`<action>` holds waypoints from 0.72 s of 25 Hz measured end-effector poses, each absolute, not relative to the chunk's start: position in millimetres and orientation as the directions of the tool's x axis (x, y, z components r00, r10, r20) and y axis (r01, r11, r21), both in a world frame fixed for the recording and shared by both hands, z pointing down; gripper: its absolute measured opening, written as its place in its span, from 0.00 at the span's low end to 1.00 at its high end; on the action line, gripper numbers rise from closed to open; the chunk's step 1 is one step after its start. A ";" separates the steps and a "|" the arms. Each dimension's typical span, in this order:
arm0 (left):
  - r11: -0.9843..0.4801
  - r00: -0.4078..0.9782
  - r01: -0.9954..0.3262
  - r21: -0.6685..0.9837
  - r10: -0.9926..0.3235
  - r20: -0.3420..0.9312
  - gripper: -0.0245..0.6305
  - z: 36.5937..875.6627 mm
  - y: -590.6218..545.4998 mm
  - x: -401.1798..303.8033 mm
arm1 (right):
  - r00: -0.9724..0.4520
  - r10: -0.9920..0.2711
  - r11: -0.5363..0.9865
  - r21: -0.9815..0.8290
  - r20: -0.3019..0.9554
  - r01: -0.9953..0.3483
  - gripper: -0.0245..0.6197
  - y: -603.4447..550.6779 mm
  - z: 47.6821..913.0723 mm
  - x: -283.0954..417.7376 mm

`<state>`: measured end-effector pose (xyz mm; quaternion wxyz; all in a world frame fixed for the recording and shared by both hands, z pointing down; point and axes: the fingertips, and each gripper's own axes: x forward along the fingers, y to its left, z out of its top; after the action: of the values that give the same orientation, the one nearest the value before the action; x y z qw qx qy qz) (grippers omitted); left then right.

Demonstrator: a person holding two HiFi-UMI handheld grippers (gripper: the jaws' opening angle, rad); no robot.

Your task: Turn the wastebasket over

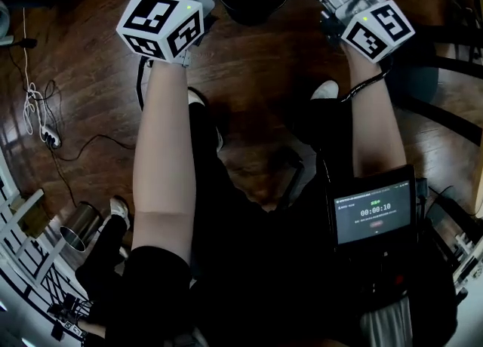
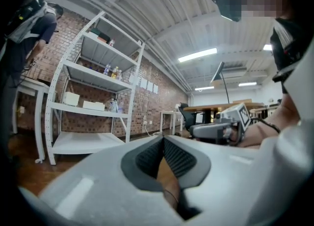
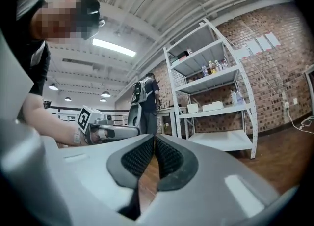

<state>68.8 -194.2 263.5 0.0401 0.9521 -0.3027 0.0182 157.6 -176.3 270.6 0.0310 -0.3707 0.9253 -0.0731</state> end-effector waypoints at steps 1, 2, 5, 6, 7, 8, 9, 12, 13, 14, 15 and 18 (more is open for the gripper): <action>-0.817 0.819 -0.574 0.061 -0.570 0.072 0.04 268.3 -192.4 71.7 | -0.730 -0.683 0.723 -0.157 -0.017 -0.673 0.06 -178.3 271.3 156.8; -0.819 0.821 -0.570 0.061 -0.565 0.083 0.04 272.7 -190.2 70.7 | -0.734 -0.679 0.727 -0.165 -0.029 -0.666 0.06 -179.3 271.8 153.8; -0.825 0.826 -0.562 0.063 -0.555 0.102 0.04 280.1 -187.6 62.9 | -0.737 -0.674 0.732 -0.172 -0.049 -0.659 0.05 -185.3 269.0 139.6; -0.827 0.828 -0.558 0.062 -0.551 0.103 0.04 280.9 -187.2 63.3 | -0.741 -0.669 0.738 -0.168 -0.051 -0.654 0.05 -187.0 267.7 135.3; -0.830 0.831 -0.554 0.062 -0.547 0.103 0.04 281.4 -186.2 64.8 | -0.750 -0.660 0.746 -0.163 -0.049 -0.645 0.05 -187.2 267.2 130.7; -0.833 0.834 -0.550 0.064 -0.543 0.100 0.04 281.6 -184.5 66.1 | -0.762 -0.646 0.758 -0.152 -0.044 -0.634 0.05 -185.6 267.7 125.2; -0.835 0.837 -0.546 0.067 -0.539 0.096 0.04 281.4 -182.7 66.6 | -0.775 -0.631 0.771 -0.135 -0.037 -0.622 0.05 -182.9 269.1 119.1; -0.838 0.840 -0.541 0.071 -0.537 0.076 0.04 276.8 -179.5 64.7 | -0.800 -0.600 0.798 -0.098 -0.026 -0.595 0.05 -176.7 273.6 106.4; -0.837 0.840 -0.543 0.069 -0.539 0.070 0.04 274.9 -179.7 64.0 | -0.802 -0.596 0.800 -0.095 -0.029 -0.592 0.05 -176.4 273.8 105.1; -0.836 0.838 -0.545 0.067 -0.542 0.066 0.04 273.6 -180.1 63.4 | -0.803 -0.595 0.802 -0.092 -0.032 -0.591 0.05 -176.3 273.6 104.3; -0.834 0.836 -0.548 0.066 -0.545 0.063 0.04 272.9 -180.4 62.5 | -0.803 -0.595 0.802 -0.086 -0.032 -0.591 0.05 -176.1 273.4 103.4; -0.828 0.831 -0.557 0.073 -0.554 0.057 0.04 272.2 -181.8 58.8 | -0.803 -0.596 0.802 -0.065 -0.027 -0.593 0.05 -175.7 272.1 100.4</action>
<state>58.8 -181.8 272.2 0.0433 0.9558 -0.2904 0.0167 100.4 -175.7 272.1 0.0230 -0.3133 0.9490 -0.0265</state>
